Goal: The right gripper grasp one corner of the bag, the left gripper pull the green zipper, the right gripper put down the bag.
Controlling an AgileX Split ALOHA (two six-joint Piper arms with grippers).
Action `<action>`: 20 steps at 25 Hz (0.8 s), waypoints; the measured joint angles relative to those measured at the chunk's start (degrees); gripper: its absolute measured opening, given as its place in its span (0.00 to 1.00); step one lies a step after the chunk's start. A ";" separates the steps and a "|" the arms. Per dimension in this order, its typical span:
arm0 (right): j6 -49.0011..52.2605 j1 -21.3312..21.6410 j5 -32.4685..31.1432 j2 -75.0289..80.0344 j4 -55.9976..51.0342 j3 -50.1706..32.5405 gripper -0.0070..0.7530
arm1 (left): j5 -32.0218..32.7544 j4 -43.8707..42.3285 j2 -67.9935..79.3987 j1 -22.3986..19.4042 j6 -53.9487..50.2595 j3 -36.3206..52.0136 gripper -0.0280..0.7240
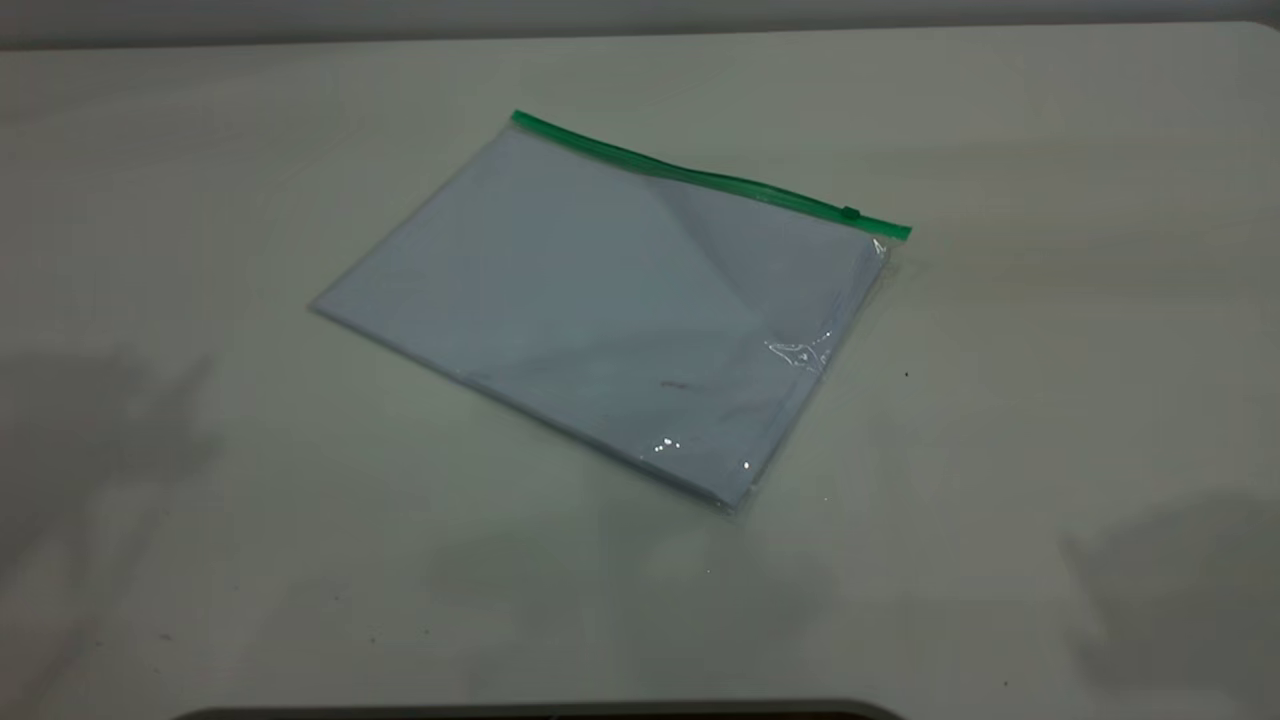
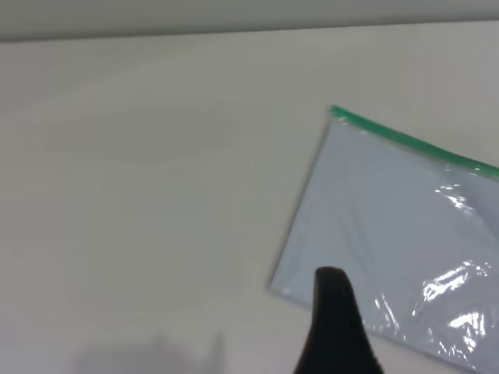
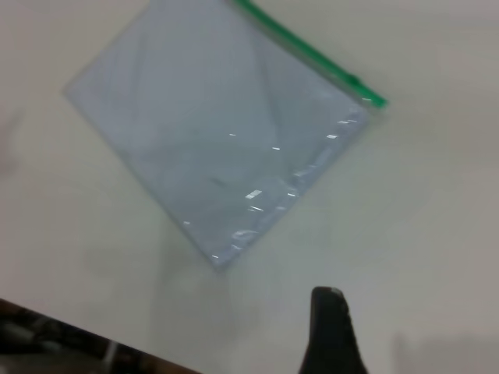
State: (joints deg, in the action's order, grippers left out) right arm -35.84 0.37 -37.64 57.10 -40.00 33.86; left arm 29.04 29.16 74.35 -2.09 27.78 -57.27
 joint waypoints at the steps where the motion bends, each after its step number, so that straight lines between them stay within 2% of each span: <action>1: -3.46 0.00 0.86 2.54 -3.05 0.06 0.77 | -0.08 2.48 2.02 0.00 3.04 -1.41 0.81; 8: -22.93 0.00 3.88 20.32 -18.56 3.21 0.77 | -0.03 17.35 14.63 1.77 24.44 -7.92 0.81; 13: -31.90 -3.01 6.83 32.29 -23.07 7.71 0.77 | 0.17 18.59 20.77 4.83 32.18 -11.13 0.81; 20: -39.86 -9.76 8.10 48.92 -25.23 15.04 0.77 | 1.93 18.29 28.70 8.34 34.81 -17.04 0.81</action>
State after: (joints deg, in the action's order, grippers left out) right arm -75.71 -9.39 -29.54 106.02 -65.23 48.90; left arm 30.97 47.45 103.05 6.25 62.60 -74.31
